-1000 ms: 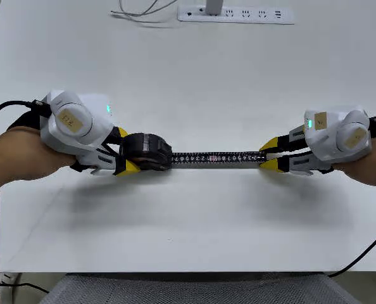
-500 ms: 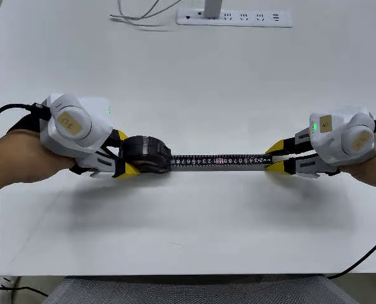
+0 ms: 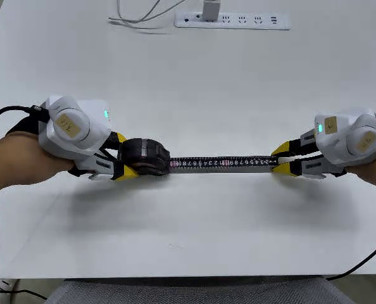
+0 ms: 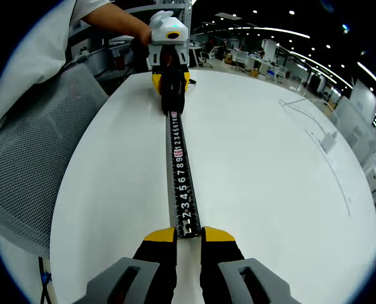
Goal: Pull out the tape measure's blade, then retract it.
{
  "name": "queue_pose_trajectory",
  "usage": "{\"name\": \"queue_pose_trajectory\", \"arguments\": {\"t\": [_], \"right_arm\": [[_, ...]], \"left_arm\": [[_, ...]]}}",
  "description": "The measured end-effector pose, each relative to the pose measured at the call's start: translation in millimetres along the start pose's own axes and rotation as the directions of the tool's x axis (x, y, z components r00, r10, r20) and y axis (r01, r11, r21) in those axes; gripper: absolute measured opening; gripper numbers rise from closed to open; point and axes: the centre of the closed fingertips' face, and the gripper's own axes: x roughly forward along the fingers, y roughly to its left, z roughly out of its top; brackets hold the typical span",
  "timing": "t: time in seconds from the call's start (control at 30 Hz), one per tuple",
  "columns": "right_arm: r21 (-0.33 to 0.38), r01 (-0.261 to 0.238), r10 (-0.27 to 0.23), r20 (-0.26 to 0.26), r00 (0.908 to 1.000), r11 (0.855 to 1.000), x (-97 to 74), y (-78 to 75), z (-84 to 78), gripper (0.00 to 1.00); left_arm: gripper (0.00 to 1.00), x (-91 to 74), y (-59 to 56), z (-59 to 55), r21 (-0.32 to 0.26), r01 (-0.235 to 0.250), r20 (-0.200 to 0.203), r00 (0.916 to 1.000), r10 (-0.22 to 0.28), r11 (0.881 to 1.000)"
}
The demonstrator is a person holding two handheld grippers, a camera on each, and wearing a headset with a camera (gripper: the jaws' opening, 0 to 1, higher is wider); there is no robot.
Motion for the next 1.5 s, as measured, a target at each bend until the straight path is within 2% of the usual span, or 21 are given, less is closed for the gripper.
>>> {"name": "queue_pose_trajectory", "arguments": {"t": [0.8, 1.5], "right_arm": [[0.009, 0.010, -0.010, -0.043, 0.9990, 1.000, -16.2, -1.7, -20.9, 0.09], [0.013, 0.005, -0.004, -0.070, 0.9976, 1.000, -15.1, -0.8, -23.8, 0.10]], "left_arm": [[0.27, -0.1, 0.2, -0.2, 0.007, 0.002, -0.003, 1.0000, -0.002, 1.000], [0.27, 1.2, -0.2, 2.6, -0.001, -0.011, -0.007, 0.9999, 0.011, 1.000]]}}
